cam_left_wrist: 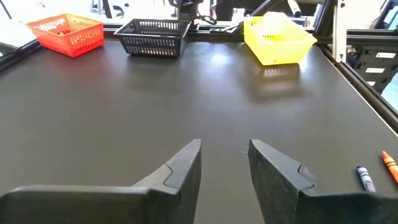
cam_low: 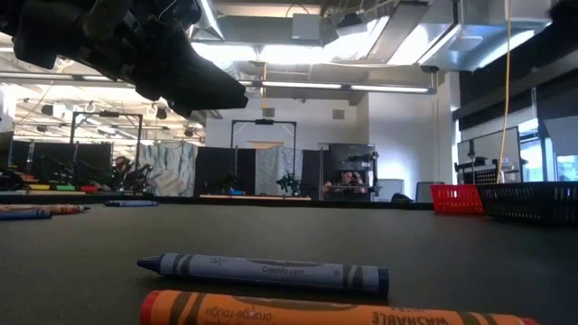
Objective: Sort crayons
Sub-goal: Put the black crayon into the black bin
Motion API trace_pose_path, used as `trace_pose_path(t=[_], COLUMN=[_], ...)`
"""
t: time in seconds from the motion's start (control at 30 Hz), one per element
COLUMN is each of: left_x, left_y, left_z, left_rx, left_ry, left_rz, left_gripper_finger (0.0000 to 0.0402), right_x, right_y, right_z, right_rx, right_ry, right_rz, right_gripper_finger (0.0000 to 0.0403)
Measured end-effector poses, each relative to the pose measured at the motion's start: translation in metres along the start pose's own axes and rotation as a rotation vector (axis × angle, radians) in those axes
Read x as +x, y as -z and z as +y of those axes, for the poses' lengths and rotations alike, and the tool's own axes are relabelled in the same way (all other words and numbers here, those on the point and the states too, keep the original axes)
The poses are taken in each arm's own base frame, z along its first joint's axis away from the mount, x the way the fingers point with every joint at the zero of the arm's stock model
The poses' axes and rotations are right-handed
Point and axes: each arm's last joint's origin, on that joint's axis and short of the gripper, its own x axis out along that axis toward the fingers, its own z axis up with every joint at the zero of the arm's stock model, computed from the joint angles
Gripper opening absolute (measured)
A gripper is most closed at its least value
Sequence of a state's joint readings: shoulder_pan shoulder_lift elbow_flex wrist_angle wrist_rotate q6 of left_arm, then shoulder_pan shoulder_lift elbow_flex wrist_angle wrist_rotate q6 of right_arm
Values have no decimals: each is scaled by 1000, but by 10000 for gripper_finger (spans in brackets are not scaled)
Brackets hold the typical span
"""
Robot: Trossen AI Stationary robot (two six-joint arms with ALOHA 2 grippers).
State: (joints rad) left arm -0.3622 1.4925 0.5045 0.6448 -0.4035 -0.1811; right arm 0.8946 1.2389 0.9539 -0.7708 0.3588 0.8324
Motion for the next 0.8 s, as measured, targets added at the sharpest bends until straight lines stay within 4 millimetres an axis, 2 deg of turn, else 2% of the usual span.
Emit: trace_pose_path(t=[0.33,0.5,0.63,0.8], left_x=[0,0,0,0], left_y=[0,0,0,0], left_z=[0,0,1,1], left_rx=[5,7,8,8], left_ry=[-12,-12,-25,-25], left_rz=[-3,-2,-4,-4], left_gripper_finger=[126,126,126,126], right_x=[-20,-30,-33,-34], right_y=[44,63,71,72], right_z=[11,18,19,17], right_rx=[228,309,351,351], right_ry=[27,42,64,90], right_rz=[202,233,249,217], right_gripper_finger=[18,19,19,19])
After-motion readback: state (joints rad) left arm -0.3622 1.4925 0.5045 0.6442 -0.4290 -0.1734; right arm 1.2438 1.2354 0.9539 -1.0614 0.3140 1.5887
